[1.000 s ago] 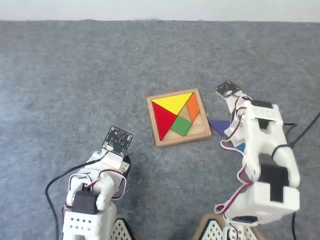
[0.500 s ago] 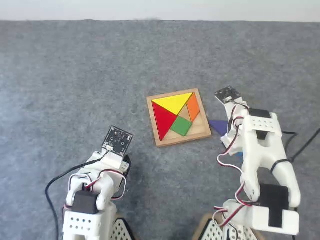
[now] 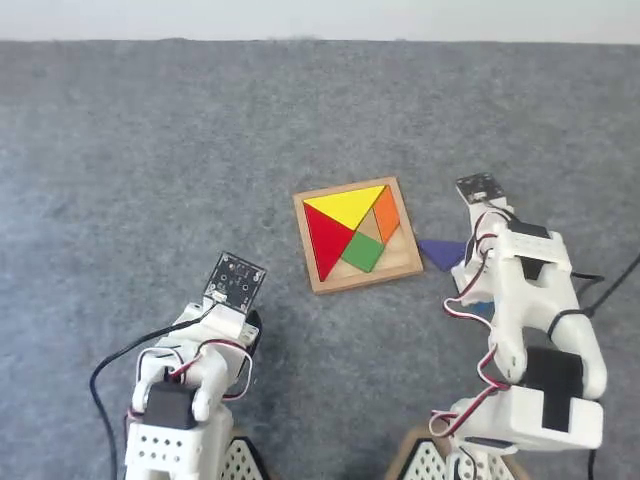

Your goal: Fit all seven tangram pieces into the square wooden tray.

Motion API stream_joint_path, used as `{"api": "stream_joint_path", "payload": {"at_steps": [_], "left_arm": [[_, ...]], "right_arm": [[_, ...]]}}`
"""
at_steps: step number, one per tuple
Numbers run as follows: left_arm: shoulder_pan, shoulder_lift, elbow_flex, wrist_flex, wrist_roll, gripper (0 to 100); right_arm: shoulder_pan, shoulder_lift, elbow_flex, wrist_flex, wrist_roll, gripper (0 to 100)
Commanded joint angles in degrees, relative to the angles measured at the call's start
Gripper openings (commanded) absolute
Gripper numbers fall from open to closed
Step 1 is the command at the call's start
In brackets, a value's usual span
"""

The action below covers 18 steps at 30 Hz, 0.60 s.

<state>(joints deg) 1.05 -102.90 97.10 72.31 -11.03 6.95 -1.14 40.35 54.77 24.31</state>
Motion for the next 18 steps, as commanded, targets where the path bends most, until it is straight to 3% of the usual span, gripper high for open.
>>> {"api": "stream_joint_path", "payload": {"at_steps": [1,10,18], "left_arm": [[-0.1,-1.2,-0.7,0.2,0.4,12],[-0.1,-1.2,-0.7,0.2,0.4,12],[-0.1,-1.2,-0.7,0.2,0.4,12]], "right_arm": [[0.7,-0.1,-0.4,0.7,-1.5,18.9],[0.6,-0.2,-0.4,0.7,-1.6,6.3],[-2.8,-10.3,-3.5,7.7,-1.7,5.4]]}}
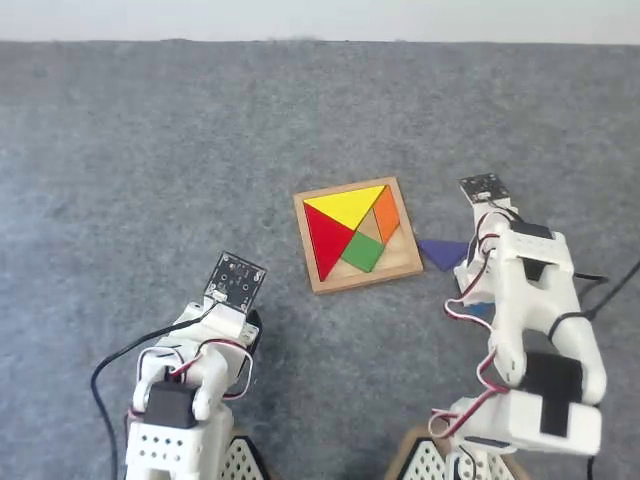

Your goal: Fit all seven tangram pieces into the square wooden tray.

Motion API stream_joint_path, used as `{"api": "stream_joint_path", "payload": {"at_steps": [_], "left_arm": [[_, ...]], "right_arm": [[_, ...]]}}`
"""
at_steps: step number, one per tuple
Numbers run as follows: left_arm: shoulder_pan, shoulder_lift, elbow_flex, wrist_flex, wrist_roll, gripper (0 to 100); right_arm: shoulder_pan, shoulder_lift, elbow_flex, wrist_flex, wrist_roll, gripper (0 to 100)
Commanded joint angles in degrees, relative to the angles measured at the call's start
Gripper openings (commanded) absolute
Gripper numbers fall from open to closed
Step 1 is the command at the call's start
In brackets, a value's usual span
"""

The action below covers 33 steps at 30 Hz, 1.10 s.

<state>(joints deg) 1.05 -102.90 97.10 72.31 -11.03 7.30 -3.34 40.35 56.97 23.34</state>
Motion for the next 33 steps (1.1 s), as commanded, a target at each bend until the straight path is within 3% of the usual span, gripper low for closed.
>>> {"api": "stream_joint_path", "payload": {"at_steps": [1,6,11,14,18,24,33], "left_arm": [[-0.1,-1.2,-0.7,0.2,0.4,12],[-0.1,-1.2,-0.7,0.2,0.4,12],[-0.1,-1.2,-0.7,0.2,0.4,12],[-0.1,-1.2,-0.7,0.2,0.4,12],[-0.1,-1.2,-0.7,0.2,0.4,12],[-0.1,-1.2,-0.7,0.2,0.4,12],[-0.1,-1.2,-0.7,0.2,0.4,12]], "right_arm": [[-4.7,-10.3,-4.7,7.3,-0.7,5.4],[-13.6,-16.9,-13.0,15.3,-0.4,5.1],[-22.3,-11.3,-24.7,17.2,2.5,5.1],[-27.9,-4.0,-30.9,17.3,7.9,5.1],[-34.0,6.6,-35.1,17.0,21.3,5.1],[-38.6,16.9,-35.3,16.7,39.0,5.0],[-40.1,20.4,-35.3,7.2,40.4,5.0]]}}
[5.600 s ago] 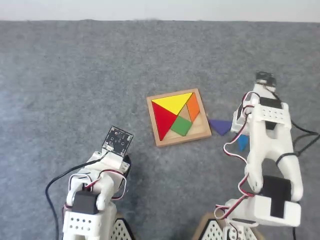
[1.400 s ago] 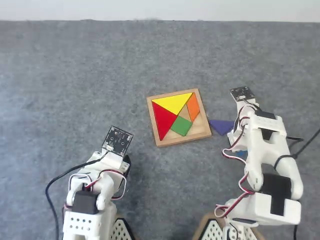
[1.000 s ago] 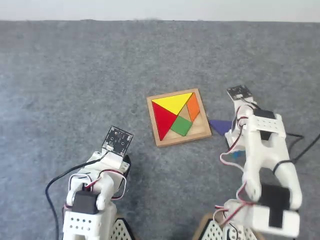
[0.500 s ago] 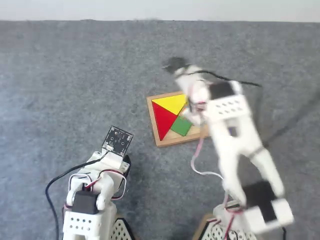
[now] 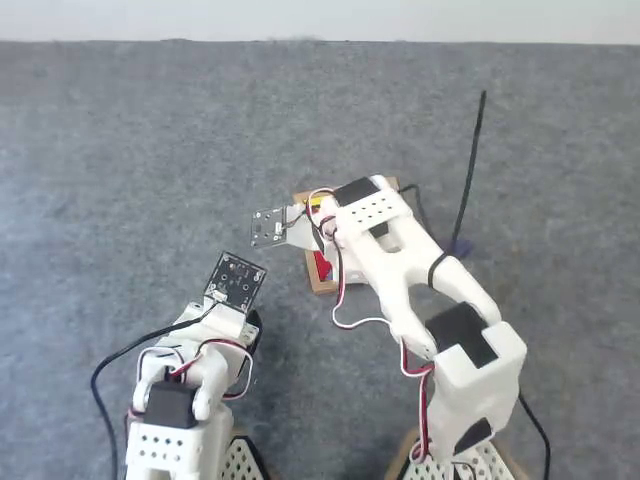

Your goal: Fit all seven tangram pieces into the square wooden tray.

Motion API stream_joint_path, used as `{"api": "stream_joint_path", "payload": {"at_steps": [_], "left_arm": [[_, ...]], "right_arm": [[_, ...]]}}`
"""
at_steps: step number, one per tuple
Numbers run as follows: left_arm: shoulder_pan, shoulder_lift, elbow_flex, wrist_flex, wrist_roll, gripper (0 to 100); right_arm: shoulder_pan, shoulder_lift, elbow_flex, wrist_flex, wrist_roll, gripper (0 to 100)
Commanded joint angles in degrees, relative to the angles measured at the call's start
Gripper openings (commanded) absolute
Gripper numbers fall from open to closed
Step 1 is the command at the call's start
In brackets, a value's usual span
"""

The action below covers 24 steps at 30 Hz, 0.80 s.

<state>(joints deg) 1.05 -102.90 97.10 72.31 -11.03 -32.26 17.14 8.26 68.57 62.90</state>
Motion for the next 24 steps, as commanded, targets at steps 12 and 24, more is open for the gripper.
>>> {"api": "stream_joint_path", "payload": {"at_steps": [12,24], "left_arm": [[-0.1,-1.2,-0.7,0.2,0.4,12],[-0.1,-1.2,-0.7,0.2,0.4,12]], "right_arm": [[-2.9,1.5,-3.3,-1.5,0.9,7.9],[-2.7,1.4,-4.9,-0.3,0.6,19.1]]}}
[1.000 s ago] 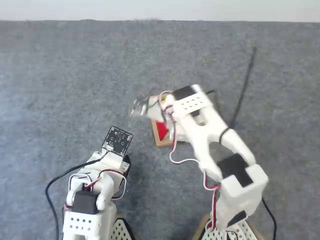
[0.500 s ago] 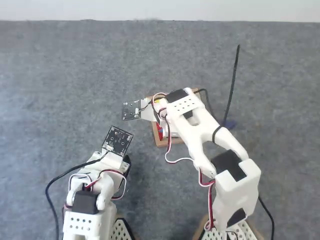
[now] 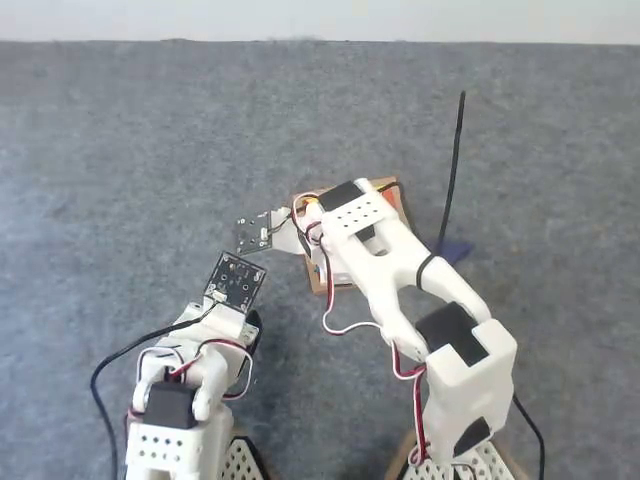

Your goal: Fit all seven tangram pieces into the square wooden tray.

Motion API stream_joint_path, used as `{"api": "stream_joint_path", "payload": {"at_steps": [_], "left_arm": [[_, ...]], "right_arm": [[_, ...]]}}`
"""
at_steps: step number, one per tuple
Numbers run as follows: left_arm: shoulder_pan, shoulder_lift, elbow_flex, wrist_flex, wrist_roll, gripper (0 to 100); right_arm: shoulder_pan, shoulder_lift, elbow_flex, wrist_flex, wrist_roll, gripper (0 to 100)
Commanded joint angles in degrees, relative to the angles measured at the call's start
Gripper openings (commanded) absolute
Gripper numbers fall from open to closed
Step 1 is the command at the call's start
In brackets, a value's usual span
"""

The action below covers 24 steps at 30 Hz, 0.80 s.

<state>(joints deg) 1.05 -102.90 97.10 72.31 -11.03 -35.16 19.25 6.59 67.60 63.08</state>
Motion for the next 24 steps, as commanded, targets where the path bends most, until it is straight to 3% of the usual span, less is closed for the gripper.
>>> {"api": "stream_joint_path", "payload": {"at_steps": [1,10,17,21,24], "left_arm": [[-0.1,-1.2,-0.7,0.2,0.4,12],[-0.1,-1.2,-0.7,0.2,0.4,12],[-0.1,-1.2,-0.7,0.2,0.4,12],[-0.1,-1.2,-0.7,0.2,0.4,12],[-0.1,-1.2,-0.7,0.2,0.4,12]], "right_arm": [[0.7,-0.7,-3.8,0.7,0.4,19.1],[5.0,-0.7,-8.8,3.9,-0.1,19.1],[6.8,-1.3,-10.7,3.8,-8.8,18.8],[8.6,-5.5,-10.5,3.7,-14.4,11.3],[12.8,-9.1,-10.5,4.3,-22.2,11.3]]}}
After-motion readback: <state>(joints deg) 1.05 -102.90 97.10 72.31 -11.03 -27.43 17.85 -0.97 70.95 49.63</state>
